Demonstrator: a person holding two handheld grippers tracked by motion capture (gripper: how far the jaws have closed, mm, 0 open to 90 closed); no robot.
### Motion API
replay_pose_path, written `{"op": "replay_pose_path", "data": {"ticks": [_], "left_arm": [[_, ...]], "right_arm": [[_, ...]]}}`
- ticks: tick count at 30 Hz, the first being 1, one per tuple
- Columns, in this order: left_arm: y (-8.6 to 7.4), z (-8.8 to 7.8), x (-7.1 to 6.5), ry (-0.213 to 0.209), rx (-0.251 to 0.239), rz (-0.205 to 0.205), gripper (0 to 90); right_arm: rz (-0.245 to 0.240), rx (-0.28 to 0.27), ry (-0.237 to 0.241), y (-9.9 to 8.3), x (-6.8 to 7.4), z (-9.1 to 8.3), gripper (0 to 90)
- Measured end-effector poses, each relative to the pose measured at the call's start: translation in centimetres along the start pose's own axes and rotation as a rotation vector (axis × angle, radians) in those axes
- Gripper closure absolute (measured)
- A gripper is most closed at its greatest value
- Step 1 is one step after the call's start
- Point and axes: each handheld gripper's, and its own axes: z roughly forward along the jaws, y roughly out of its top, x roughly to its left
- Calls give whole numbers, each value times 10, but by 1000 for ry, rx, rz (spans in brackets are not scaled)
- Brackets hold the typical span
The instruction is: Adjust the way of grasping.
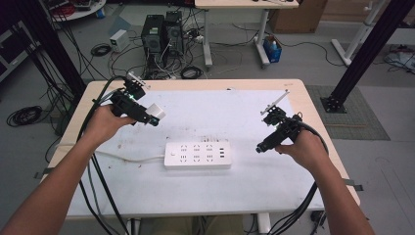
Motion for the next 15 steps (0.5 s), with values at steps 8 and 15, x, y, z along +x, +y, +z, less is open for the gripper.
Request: {"op": "replay_pose_path", "data": {"ticks": [8,15], "left_arm": [[-2,-3,-7,-57,-16,86,422],[-3,0,-19,-116,-42,220,422]], "right_arm": [[23,-26,24,3,6,-2,14],[67,-65,97,3,17,-1,14]]}}
